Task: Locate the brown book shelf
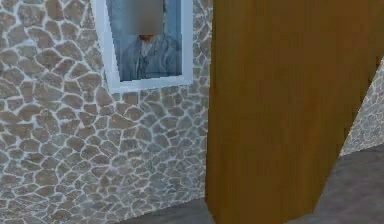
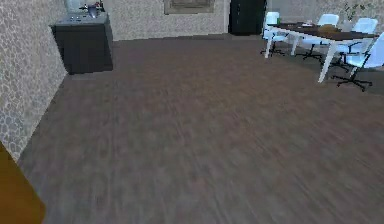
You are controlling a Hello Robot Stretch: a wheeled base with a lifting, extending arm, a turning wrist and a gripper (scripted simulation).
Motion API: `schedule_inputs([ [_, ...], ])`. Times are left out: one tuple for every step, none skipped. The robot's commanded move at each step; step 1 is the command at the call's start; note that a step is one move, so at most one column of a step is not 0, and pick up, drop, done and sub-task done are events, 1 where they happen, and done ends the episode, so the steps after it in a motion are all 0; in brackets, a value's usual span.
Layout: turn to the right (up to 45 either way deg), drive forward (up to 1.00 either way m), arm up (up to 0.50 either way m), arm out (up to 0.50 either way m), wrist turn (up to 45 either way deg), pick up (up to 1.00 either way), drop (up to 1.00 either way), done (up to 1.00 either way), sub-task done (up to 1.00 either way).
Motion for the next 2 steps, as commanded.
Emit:
schedule_inputs([
  [24.0, 0.00, 0.00, 0.00, 0.0, 0.00, 0.00, 0.00, 0.00],
  [0.0, 0.00, 0.00, 0.00, 0.0, 0.00, 0.00, 1.00, 0.00],
])
